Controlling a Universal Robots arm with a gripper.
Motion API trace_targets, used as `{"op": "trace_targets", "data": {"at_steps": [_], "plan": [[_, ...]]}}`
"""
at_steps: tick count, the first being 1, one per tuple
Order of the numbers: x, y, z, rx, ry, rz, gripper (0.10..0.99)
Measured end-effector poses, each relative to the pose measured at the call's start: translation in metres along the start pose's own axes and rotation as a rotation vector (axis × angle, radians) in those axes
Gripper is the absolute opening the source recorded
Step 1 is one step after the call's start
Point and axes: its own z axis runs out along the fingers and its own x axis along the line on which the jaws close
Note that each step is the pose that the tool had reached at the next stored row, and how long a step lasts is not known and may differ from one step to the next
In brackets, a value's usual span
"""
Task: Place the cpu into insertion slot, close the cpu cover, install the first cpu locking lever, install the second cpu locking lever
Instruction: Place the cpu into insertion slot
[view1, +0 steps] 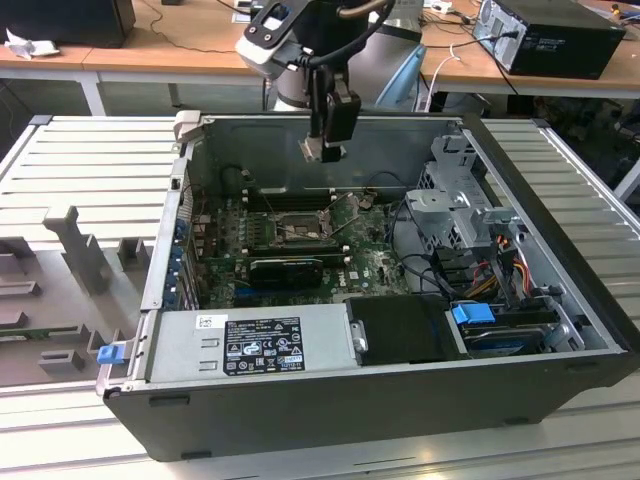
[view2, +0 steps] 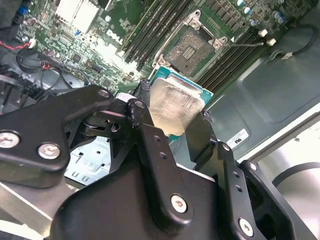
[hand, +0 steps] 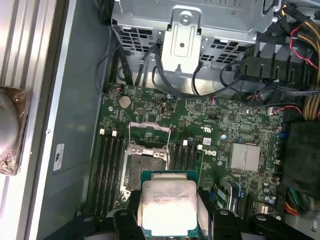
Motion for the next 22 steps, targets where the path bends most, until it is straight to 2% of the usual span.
{"op": "trace_targets", "data": {"at_steps": [4, 8, 13, 16, 22], "plan": [[-0.0002, -0.0003, 0.0041, 0.001, -0.0005, 0.013, 0.525], [-0.0003, -0.0006, 0.009, 0.012, 0.0, 0.027, 0.525], [-0.0005, -0.0009, 0.0147, 0.015, -0.0001, 0.036, 0.525], [-0.0005, -0.0012, 0.0191, 0.02, -0.0001, 0.047, 0.525], [-0.0003, -0.0014, 0.0254, 0.021, -0.0015, 0.078, 0.525]]}}
